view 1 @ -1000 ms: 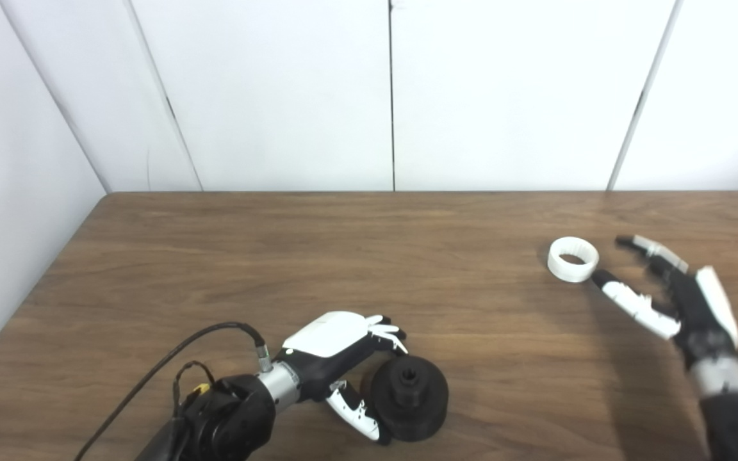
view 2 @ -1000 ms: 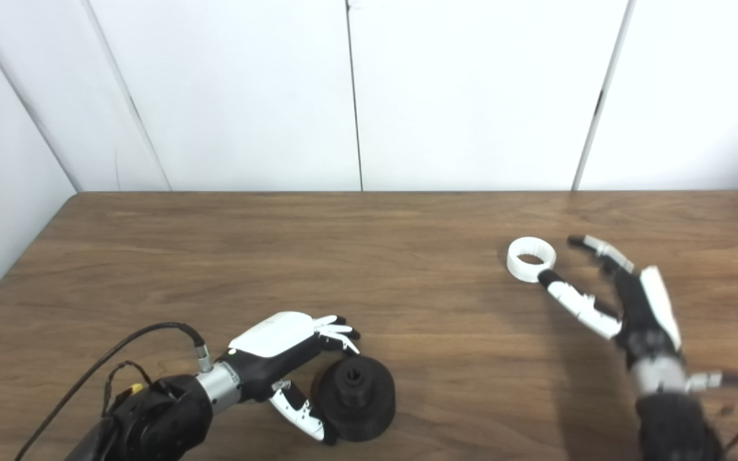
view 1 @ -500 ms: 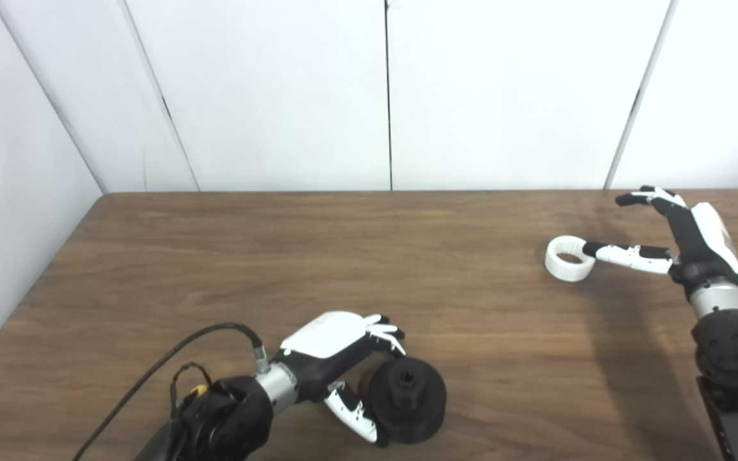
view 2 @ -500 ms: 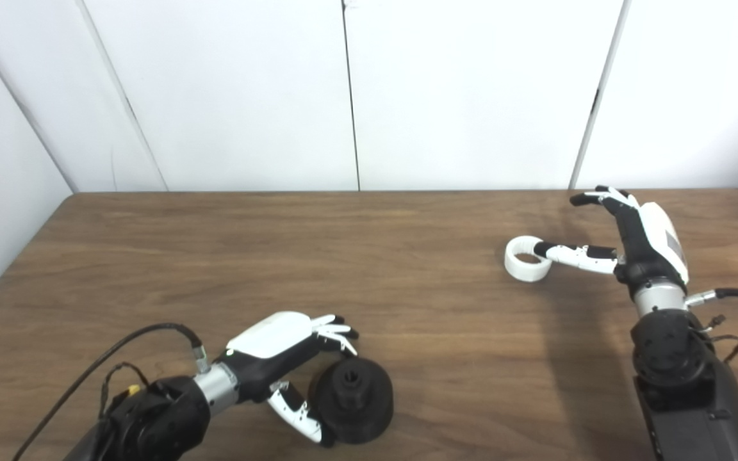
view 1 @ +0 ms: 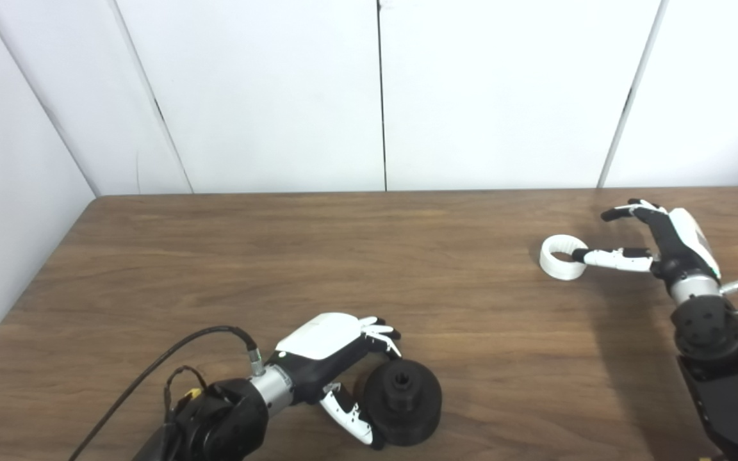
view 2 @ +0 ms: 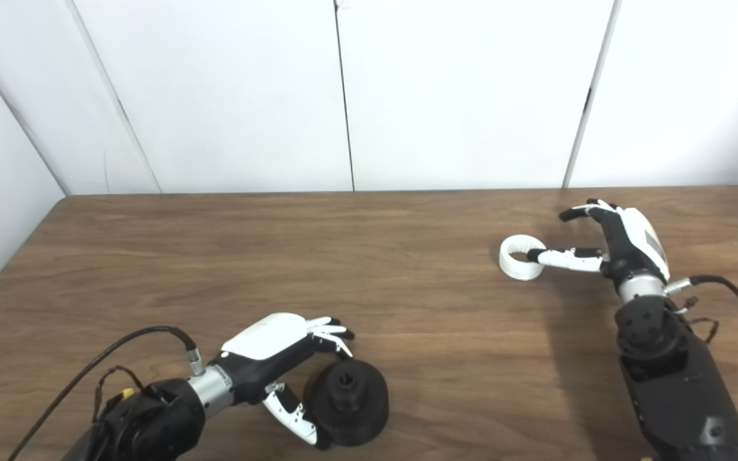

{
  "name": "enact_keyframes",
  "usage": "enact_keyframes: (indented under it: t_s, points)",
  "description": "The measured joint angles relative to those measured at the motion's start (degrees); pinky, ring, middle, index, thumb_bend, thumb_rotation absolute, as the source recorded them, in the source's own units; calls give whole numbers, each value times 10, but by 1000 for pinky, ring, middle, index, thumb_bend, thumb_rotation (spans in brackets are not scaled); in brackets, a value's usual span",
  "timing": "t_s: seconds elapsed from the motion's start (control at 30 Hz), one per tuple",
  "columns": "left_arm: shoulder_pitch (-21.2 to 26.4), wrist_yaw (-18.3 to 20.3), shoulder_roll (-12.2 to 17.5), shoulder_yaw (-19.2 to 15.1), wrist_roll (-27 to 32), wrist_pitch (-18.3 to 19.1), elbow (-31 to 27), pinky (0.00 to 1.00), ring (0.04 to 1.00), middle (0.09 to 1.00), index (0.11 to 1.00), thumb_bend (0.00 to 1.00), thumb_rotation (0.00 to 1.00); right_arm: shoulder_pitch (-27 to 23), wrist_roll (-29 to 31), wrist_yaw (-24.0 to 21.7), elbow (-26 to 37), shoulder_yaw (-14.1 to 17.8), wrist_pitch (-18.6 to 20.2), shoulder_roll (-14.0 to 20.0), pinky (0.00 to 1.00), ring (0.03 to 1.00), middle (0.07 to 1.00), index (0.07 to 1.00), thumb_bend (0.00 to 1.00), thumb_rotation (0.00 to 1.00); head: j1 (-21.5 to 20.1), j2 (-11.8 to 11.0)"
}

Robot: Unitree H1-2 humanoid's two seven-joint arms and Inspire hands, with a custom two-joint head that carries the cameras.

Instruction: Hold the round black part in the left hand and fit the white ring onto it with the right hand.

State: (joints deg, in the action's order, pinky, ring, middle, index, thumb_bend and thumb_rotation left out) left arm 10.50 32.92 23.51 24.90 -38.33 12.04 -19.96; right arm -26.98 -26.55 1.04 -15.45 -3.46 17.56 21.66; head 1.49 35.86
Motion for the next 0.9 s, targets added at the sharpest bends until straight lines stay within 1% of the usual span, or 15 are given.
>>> enact_keyframes:
  t_s: [0.1,0.23,0.37,0.5,0.83,0.9]
  points:
    - [0,-2,0,-1,2,-3,1,925,977,919,655,828,245,-4,-3,-10,-17,-13,1,6,928,994,932,720,960,369,-2,0]
    - [0,-2,0,-1,2,-3,1,931,979,919,664,825,246,-5,-2,-23,-32,-21,1,14,943,993,927,727,985,373,-2,2]
    - [0,-2,0,-1,2,-3,1,931,980,919,661,825,262,-6,-2,-33,-34,-29,1,15,963,995,930,731,981,366,-1,2]
    - [-1,-2,0,-1,2,-3,1,922,976,915,654,832,252,-10,-7,-40,-33,-45,1,15,923,985,928,730,993,371,0,3]
    - [-3,-3,-1,-4,-1,-3,1,904,974,917,652,838,239,-19,-18,-42,-40,-57,0,15,925,994,936,735,990,376,0,2]
    - [-3,-3,-1,-5,-1,-2,1,914,976,918,645,837,235,-21,-18,-42,-44,-58,-2,15,928,996,936,734,988,372,0,2]
